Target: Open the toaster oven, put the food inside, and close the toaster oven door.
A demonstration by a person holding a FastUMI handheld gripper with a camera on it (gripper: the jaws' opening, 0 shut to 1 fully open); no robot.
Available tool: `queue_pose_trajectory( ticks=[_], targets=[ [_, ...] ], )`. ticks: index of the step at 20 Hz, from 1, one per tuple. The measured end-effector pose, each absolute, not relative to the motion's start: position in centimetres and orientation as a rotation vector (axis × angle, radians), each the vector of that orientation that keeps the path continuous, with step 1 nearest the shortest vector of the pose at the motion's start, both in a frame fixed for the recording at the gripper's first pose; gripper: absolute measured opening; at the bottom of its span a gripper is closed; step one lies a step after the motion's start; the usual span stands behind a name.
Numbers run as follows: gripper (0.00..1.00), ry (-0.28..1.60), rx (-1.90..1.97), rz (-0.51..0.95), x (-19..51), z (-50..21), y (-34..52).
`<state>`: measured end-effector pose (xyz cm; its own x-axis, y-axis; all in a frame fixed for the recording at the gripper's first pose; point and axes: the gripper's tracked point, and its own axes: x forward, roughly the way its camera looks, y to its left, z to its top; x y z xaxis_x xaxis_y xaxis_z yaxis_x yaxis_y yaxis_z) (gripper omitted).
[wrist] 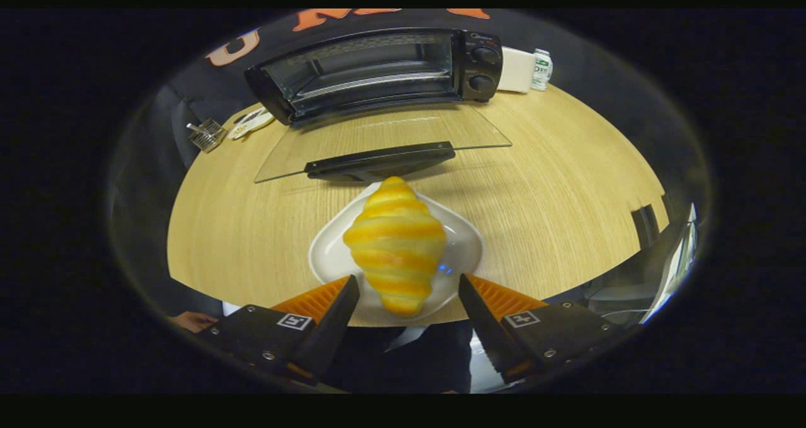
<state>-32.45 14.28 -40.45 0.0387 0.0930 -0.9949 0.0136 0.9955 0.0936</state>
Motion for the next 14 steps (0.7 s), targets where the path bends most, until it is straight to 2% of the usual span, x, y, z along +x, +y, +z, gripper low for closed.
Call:
queue_pose_trajectory(
  ticks=[1, 4, 5, 12, 13, 14],
  targets=[
    [0.87, 1.527, 0.084, 0.062, -32.3, -40.4, 14.3],
    [0.8, 1.499, 0.058, 0.081, -31.7, -40.0, 14.6],
    [0.75, 1.489, 0.04, 0.094, -31.6, -40.0, 14.8],
    [0.62, 1.531, 0.085, 0.101, -32.4, -41.5, 15.6],
    [0.54, 1.535, 0.121, 0.096, -32.4, -41.4, 15.7],
    [0.5, 1.536, 0.16, 0.081, -32.3, -41.5, 15.7]
  ],
)
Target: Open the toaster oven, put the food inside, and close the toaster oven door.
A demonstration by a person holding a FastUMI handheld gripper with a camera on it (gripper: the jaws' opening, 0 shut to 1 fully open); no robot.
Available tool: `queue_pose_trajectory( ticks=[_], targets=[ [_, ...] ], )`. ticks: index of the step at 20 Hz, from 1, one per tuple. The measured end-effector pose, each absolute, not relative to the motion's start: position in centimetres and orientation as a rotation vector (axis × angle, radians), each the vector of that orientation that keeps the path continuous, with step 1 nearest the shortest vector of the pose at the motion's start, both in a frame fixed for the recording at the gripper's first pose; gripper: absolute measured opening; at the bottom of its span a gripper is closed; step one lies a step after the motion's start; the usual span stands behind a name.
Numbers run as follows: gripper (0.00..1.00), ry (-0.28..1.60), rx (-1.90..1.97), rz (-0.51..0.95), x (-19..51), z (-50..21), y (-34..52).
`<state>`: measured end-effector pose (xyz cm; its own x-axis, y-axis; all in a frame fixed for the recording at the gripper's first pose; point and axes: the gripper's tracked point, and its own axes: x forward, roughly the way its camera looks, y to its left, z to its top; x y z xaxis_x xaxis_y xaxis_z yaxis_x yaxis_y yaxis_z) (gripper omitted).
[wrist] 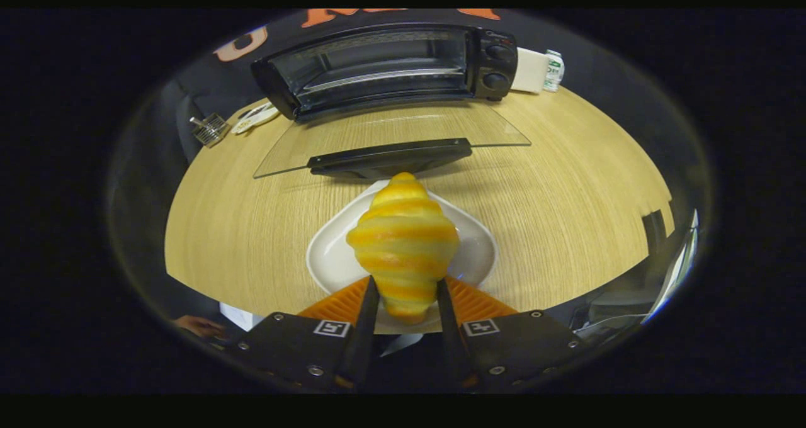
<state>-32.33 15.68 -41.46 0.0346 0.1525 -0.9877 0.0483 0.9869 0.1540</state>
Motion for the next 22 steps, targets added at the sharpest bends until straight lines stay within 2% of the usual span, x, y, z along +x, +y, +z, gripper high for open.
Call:
queue_pose_trajectory(
  ticks=[1, 5, 14, 22],
  targets=[
    [0.42, 1.54, 0.213, 0.071, -32.4, -41.2, 15.6],
    [0.33, 1.49, 0.485, 0.063, -31.5, -39.5, 16.3],
    [0.33, 1.322, 0.879, 0.1, -27.0, -34.2, 17.7],
    [0.33, 1.254, 0.917, 0.162, -18.1, -35.6, 20.3]
  ],
)
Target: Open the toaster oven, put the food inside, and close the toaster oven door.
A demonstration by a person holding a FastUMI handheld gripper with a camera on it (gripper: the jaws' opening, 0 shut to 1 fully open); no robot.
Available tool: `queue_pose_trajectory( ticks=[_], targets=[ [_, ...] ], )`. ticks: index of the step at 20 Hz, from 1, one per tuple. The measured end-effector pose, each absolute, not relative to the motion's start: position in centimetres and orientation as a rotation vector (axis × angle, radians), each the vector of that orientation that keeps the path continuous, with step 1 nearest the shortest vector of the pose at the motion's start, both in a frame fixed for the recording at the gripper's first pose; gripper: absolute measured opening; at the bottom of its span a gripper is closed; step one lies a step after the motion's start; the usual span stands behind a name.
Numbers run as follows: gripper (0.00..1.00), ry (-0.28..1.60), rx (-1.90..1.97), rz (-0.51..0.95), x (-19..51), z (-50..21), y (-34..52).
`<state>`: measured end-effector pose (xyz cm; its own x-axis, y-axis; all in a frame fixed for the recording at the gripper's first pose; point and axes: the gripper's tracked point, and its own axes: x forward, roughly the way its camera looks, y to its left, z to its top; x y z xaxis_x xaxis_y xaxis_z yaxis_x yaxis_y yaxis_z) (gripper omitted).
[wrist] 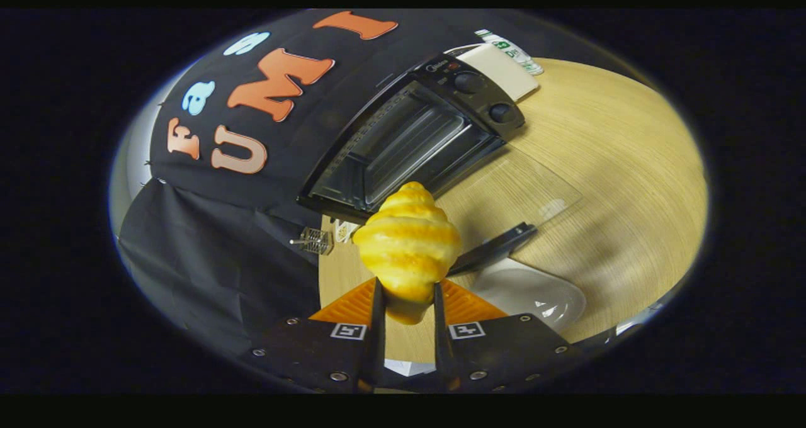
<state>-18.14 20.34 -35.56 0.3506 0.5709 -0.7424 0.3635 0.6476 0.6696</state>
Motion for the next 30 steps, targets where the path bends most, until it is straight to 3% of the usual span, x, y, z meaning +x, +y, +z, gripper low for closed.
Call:
queue_pose_trajectory(
  ticks=[9, 30],
  targets=[
    [0.33, 1.222, 0.939, 0.145, -9.6, -38.4, 23.2],
    [0.33, 1.189, 0.862, 0.06, -0.8, -42.0, 23.9]
  ],
)
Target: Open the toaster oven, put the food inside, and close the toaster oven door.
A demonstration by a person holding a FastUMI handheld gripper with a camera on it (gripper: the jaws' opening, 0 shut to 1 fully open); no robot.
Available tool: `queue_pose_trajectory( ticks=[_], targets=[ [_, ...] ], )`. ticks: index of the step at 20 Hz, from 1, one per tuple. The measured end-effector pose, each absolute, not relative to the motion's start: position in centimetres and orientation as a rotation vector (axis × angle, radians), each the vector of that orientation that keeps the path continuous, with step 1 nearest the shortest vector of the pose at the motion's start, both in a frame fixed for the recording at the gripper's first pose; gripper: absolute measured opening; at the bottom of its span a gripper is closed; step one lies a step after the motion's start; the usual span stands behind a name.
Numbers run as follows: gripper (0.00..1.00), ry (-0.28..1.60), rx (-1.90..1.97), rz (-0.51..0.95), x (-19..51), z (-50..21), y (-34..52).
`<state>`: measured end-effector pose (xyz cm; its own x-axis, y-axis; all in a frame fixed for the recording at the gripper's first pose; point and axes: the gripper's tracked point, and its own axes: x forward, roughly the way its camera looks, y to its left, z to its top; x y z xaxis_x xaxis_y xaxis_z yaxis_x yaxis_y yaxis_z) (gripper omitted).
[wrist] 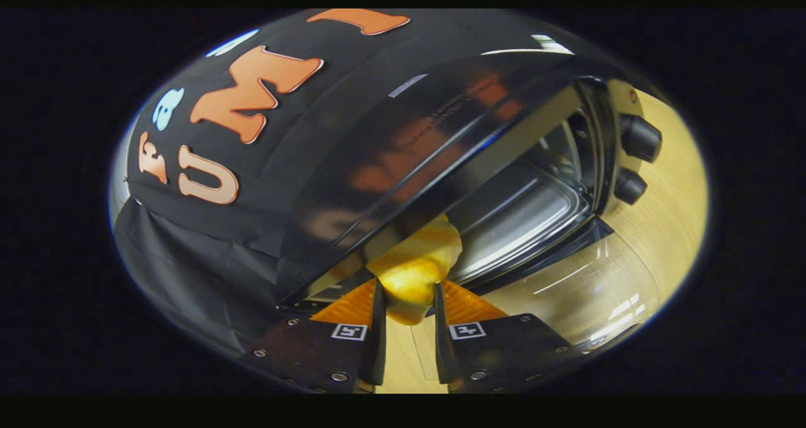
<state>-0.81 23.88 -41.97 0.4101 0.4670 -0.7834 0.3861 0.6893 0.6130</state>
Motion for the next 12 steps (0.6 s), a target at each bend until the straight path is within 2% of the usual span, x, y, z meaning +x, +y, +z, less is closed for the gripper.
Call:
queue_pose_trajectory(
  ticks=[5, 6, 7, 12],
  targets=[
    [0.42, 1.161, 0.799, 0.059, -0.9, -42.7, 23.7],
    [0.47, 1.155, 0.776, 0.057, -1.0, -42.9, 23.6],
    [0.55, 1.137, 0.764, 0.053, -0.9, -42.8, 23.4],
    [0.66, 1.063, 0.848, 0.043, -1.7, -40.9, 22.9]
  ],
)
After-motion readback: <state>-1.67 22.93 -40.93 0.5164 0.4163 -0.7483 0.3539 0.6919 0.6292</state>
